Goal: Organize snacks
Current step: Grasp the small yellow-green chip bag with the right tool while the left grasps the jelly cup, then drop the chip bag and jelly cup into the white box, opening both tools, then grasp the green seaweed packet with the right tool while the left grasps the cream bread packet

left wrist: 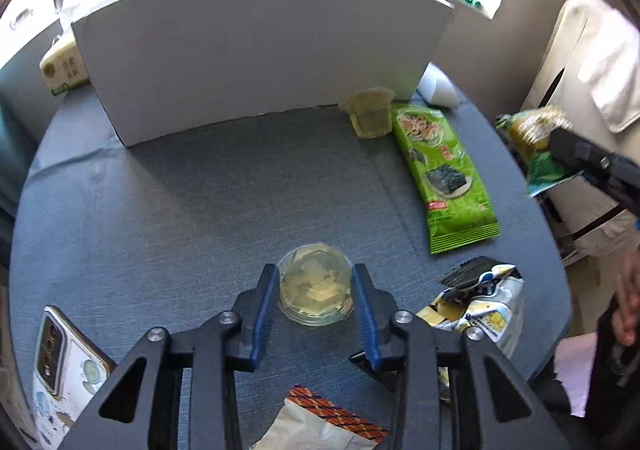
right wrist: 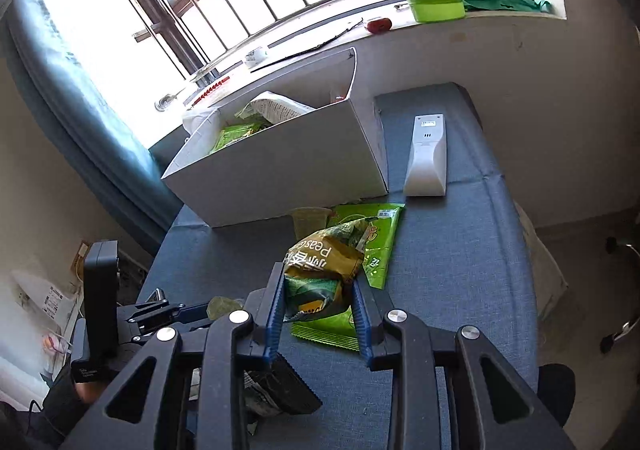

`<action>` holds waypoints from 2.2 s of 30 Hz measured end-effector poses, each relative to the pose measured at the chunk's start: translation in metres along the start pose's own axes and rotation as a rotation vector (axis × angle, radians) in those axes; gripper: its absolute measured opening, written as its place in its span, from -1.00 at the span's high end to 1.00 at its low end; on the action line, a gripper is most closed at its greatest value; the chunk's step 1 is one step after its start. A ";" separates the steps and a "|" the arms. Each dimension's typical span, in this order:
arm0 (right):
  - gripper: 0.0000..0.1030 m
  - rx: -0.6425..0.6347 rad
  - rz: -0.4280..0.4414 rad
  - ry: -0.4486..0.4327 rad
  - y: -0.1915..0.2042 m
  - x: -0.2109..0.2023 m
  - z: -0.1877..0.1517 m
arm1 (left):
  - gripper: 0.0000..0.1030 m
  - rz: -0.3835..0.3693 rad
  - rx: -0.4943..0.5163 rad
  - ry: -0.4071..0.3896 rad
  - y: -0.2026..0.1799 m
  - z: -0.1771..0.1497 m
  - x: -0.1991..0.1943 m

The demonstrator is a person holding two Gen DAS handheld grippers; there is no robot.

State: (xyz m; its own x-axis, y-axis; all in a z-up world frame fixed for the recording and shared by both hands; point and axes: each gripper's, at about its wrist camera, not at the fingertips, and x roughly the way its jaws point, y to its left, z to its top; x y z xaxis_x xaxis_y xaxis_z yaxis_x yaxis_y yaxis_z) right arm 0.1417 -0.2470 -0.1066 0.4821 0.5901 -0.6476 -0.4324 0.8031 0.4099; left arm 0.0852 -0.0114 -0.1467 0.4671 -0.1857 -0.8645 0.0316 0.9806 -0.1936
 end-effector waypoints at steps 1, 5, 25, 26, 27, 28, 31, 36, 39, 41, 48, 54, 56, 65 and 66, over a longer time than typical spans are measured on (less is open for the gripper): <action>0.36 -0.003 0.002 0.001 0.001 0.002 0.000 | 0.22 0.004 -0.003 -0.017 0.003 0.000 -0.004; 0.36 -0.015 0.021 -0.009 0.008 0.004 0.005 | 0.22 -0.016 -0.031 -0.104 0.016 0.003 -0.034; 0.35 -0.181 0.052 -0.172 0.073 0.066 0.176 | 0.20 0.187 0.030 -0.526 0.048 0.190 -0.092; 0.31 -0.150 0.065 -0.177 0.067 0.071 0.179 | 0.18 0.174 0.014 -0.508 0.050 0.194 -0.087; 0.11 -0.120 0.085 -0.172 0.062 0.077 0.182 | -0.10 0.178 -0.003 -0.498 0.052 0.196 -0.083; -0.56 -0.095 0.088 -0.156 0.058 0.083 0.185 | -0.49 0.196 -0.014 -0.488 0.053 0.197 -0.080; -1.00 -0.053 0.048 -0.206 0.050 0.077 0.184 | -0.99 0.186 -0.006 -0.490 0.056 0.190 -0.080; -1.00 -0.110 0.045 -0.247 0.048 0.057 0.172 | -0.99 0.180 -0.043 -0.508 0.065 0.163 -0.098; -1.00 -0.134 0.041 -0.238 0.050 0.048 0.162 | -0.99 0.192 -0.056 -0.510 0.068 0.149 -0.109; -1.00 -0.149 0.043 -0.232 0.051 0.043 0.155 | -0.99 0.198 -0.059 -0.521 0.067 0.140 -0.116; -1.00 -0.166 0.042 -0.216 0.050 0.027 0.120 | -0.99 0.175 -0.089 -0.521 0.063 0.085 -0.126; -1.00 -0.161 0.007 -0.200 0.038 0.012 0.085 | -0.99 0.117 -0.125 -0.479 0.060 0.035 -0.126; -1.00 -0.141 -0.026 -0.193 0.029 0.006 0.072 | -0.99 0.096 -0.117 -0.470 0.056 0.018 -0.125; -1.00 -0.016 -0.141 -0.070 -0.013 -0.001 0.011 | -0.99 0.020 -0.028 -0.408 0.041 -0.012 -0.120; -1.00 -0.008 -0.151 -0.059 -0.016 0.000 0.007 | -0.99 0.020 -0.031 -0.408 0.040 -0.012 -0.120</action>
State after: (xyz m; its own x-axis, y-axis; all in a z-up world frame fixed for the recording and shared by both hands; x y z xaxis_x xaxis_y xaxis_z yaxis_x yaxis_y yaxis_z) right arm 0.1537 -0.2595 -0.1089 0.5861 0.4667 -0.6623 -0.3573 0.8825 0.3057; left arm 0.0199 0.0492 -0.0559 0.7796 -0.1198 -0.6147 -0.0051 0.9803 -0.1975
